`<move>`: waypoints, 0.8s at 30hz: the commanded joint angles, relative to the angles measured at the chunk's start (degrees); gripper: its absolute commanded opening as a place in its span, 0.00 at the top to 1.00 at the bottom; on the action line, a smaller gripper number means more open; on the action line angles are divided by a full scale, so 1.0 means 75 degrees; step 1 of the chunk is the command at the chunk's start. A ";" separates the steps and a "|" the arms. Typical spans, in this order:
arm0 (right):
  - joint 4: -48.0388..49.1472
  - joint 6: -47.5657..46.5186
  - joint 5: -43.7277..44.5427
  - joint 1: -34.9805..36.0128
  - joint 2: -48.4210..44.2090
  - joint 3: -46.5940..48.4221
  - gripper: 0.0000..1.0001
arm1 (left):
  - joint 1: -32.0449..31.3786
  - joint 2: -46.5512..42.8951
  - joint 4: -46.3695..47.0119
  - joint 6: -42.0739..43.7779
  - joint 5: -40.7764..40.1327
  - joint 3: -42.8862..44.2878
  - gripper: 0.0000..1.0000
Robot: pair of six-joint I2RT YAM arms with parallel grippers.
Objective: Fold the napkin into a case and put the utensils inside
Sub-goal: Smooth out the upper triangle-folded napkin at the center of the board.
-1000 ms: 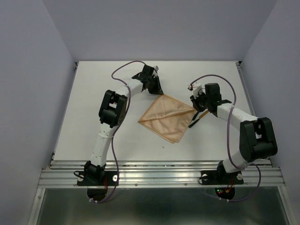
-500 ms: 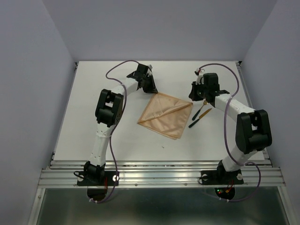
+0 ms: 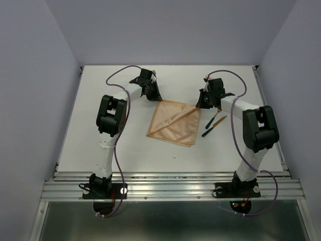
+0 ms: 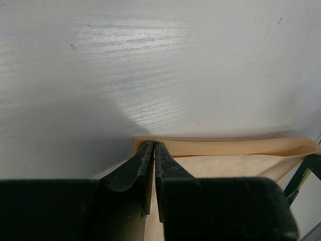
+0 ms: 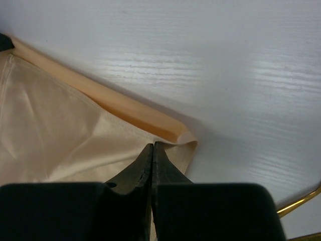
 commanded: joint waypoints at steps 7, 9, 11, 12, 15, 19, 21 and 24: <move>0.0454 0.0185 0.0679 0.0060 0.0902 0.0586 0.99 | 0.0016 -0.0724 -0.0249 0.0280 -0.0158 -0.0168 0.82; 0.0443 0.0185 0.0585 0.0060 0.0867 0.0657 0.99 | 0.0016 -0.0946 -0.0272 0.0292 -0.0170 -0.0156 0.82; 0.0361 0.0162 0.0457 0.0060 0.0762 0.0704 0.99 | 0.0016 -0.1249 -0.0296 0.0292 -0.0181 -0.0133 0.81; 0.0326 0.0150 0.0387 0.0060 0.0588 0.0727 0.99 | 0.0016 -0.1368 -0.0307 0.0304 -0.0205 -0.0121 0.80; 0.0267 0.0162 0.0292 0.0060 0.0236 0.0692 0.99 | 0.0016 -0.1882 -0.0331 0.0316 -0.0287 -0.0121 0.78; 0.0091 0.0197 0.0222 0.0224 -0.0199 0.0634 0.99 | 0.0016 -0.2493 -0.0354 0.0328 -0.0369 -0.0331 0.74; 0.0032 0.0255 0.0198 0.0540 -0.0363 0.0505 0.99 | 0.0004 -0.2879 -0.0308 0.0281 -0.0346 -0.0729 0.74; 0.0044 0.0360 0.0303 0.0926 -0.0480 0.0213 0.99 | -0.0077 -0.3512 -0.0027 0.0152 -0.0322 -0.1688 0.75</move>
